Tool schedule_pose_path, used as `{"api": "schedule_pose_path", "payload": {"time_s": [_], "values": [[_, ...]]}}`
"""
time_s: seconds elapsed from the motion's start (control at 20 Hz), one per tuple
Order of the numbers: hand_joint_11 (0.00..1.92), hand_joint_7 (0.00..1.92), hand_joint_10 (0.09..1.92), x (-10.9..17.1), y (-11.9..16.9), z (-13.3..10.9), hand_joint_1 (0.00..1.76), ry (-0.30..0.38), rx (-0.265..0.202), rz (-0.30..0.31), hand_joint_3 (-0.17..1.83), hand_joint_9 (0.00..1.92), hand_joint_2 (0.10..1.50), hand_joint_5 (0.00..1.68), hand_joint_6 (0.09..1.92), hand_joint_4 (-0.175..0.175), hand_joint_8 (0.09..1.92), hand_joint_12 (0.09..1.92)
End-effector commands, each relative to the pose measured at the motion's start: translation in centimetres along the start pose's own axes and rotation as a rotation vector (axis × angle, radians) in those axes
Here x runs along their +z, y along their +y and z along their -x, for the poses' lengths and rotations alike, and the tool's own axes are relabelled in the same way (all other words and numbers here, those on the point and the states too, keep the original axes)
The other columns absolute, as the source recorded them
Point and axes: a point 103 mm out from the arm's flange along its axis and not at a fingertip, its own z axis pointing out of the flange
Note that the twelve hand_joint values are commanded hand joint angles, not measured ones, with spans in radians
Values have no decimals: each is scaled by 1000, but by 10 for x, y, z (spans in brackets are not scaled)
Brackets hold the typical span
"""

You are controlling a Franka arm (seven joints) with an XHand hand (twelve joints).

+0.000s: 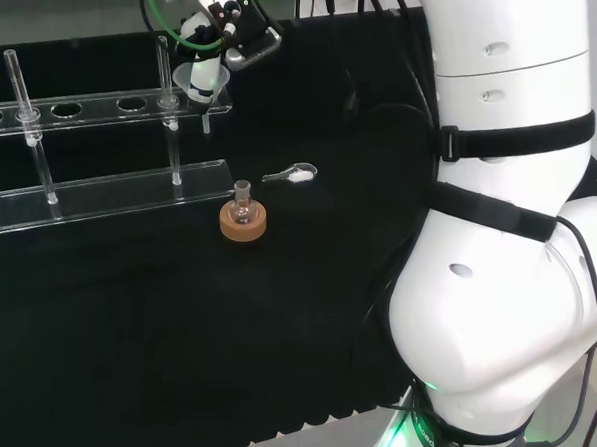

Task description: Pick up the funnel from the transparent funnel stand.

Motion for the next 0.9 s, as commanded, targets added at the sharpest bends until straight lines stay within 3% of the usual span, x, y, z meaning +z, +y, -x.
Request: {"api": "schedule_pose_path", "payload": {"time_s": [0.05,0.55,0.9], "values": [[320,75,666,0,2,0,821,-46,16,-5,529,542,576,159,87,-31,675,1454],[397,266,554,-2,1,4,860,-100,47,17,621,736,636,375,87,-30,701,1368],[438,361,529,-10,-6,7,866,-111,62,95,641,787,685,489,87,-19,695,1340]]}}
